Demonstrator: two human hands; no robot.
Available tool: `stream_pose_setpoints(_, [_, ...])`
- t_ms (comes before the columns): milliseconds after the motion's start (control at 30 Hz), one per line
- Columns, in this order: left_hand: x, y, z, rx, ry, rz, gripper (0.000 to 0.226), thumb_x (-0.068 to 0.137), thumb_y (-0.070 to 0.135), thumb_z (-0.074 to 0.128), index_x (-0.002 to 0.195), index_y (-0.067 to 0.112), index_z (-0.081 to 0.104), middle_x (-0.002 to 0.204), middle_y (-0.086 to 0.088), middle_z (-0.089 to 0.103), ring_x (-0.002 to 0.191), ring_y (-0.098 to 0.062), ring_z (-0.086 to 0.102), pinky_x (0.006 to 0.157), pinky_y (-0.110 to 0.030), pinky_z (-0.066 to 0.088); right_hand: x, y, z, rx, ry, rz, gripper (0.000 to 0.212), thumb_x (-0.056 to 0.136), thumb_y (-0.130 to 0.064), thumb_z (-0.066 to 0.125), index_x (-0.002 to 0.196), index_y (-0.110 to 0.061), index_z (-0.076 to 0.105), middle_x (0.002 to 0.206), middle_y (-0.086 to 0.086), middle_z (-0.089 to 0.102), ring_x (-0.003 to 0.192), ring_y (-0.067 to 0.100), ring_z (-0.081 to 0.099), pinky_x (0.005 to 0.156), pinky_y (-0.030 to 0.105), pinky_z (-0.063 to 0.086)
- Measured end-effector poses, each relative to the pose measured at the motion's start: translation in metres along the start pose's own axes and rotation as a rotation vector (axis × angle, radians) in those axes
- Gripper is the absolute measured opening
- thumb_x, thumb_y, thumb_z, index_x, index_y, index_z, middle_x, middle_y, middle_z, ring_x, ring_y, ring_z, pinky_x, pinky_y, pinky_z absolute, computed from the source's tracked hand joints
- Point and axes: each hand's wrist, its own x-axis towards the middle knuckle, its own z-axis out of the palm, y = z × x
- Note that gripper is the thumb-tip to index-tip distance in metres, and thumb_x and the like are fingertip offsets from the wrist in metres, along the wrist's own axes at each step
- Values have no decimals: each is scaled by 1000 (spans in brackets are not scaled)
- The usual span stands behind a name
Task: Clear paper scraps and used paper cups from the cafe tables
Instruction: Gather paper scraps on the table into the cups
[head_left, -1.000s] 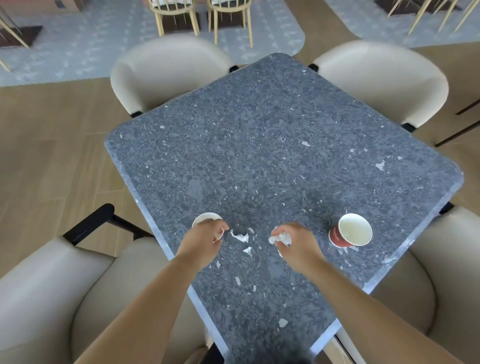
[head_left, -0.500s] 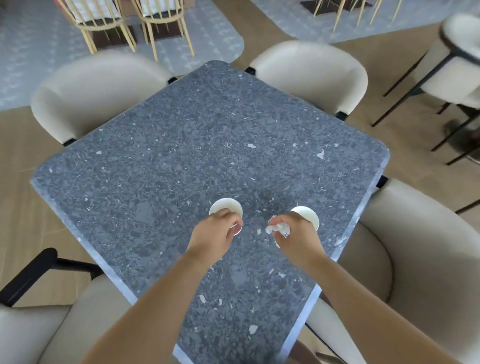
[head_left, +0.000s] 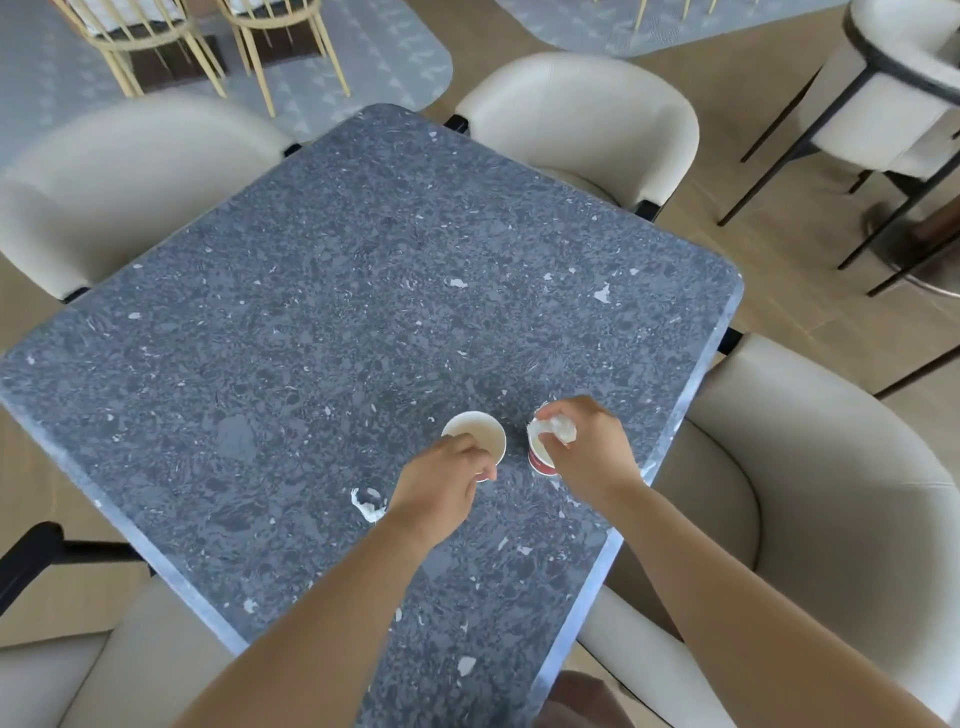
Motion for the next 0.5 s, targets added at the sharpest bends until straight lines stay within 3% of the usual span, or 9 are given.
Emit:
stream_pose_setpoints(167, [-8,-4,-6,-126,57,-31,13,82,19,63,95,23,66,107,9,59,104,-14,54,78,-33,51,2,6,-1,-12,-42,-32,21,79,-10,64,100,-16,65,107,2,59,86,13,52,70,22,39])
stream_pose_setpoints(267, [-13,-6,-10,-181,110,-69,15,81,18,64,95,22,66,106,10,59,102,-11,54,76,-29,50,0,9,-1,-42,-44,-32,16,78,-10,64,93,-15,65,103,3,59,88,20,57,70,26,44])
stream_pose_setpoints(367, [-18,-9,-12,-187,121,-82,14,82,19,64,96,22,65,105,10,60,100,-10,55,74,-27,50,-5,12,2,-86,-73,-34,18,79,-15,65,97,-16,65,104,5,60,88,20,56,70,24,41])
stream_pose_setpoints(500, [-29,-19,-13,-189,114,-136,12,83,21,62,94,26,64,102,10,59,95,-9,56,71,-28,50,-12,16,7,-250,-155,-83,20,85,-24,61,105,-19,62,114,2,61,96,24,58,75,29,47])
